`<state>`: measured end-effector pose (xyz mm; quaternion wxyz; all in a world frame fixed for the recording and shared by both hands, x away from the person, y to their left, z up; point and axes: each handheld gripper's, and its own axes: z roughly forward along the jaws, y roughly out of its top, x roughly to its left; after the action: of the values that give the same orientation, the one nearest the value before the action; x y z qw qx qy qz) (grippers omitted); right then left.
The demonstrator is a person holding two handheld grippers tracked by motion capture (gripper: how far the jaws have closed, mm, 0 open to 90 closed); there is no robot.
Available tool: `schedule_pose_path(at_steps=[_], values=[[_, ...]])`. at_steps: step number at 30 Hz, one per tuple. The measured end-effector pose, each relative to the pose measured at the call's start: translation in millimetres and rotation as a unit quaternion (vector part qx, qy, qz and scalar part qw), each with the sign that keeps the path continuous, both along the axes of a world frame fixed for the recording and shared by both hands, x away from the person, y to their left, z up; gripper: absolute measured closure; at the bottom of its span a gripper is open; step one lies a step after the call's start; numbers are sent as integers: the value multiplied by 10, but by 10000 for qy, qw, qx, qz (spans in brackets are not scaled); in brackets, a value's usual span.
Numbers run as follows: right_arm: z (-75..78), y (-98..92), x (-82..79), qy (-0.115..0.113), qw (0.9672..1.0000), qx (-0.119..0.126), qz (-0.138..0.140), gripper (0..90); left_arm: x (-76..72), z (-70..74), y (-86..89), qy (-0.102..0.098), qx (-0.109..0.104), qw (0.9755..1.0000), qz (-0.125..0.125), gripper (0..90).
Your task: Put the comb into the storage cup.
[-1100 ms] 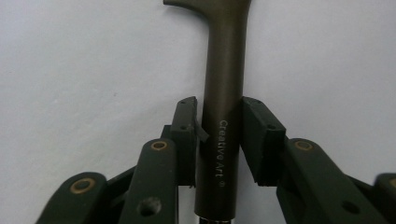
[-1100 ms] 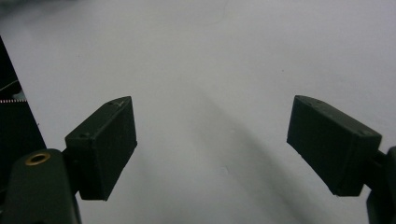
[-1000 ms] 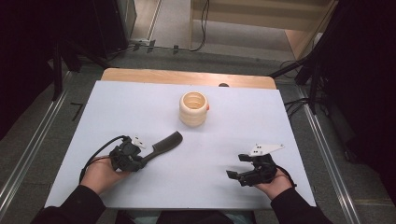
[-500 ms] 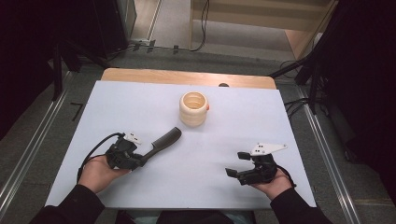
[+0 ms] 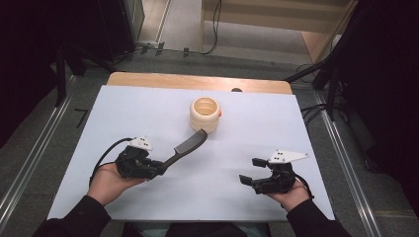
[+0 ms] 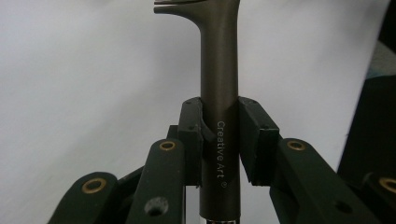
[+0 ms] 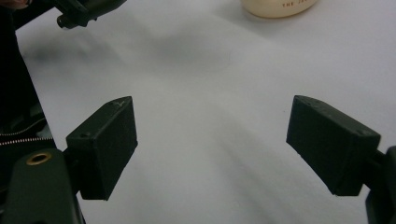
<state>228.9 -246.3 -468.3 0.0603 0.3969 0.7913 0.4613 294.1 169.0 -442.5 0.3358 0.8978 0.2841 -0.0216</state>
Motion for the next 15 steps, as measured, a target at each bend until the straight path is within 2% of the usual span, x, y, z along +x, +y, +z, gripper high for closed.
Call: schedule_pose_path(at_steps=[3, 11, 15], values=[[7, 1, -4, -16, 10000, 34, -24, 143, -3, 34, -86, -20, -123, 9999, -106, 732], [38, 16, -15, -76, 9998, 153, -82, 144, 40, 78, -306, -112, -480, 9987, -97, 732], [55, 17, -16, -135, 9995, 225, -179, 143, 83, 92, -424, -151, -590, 9981, -82, 732]])
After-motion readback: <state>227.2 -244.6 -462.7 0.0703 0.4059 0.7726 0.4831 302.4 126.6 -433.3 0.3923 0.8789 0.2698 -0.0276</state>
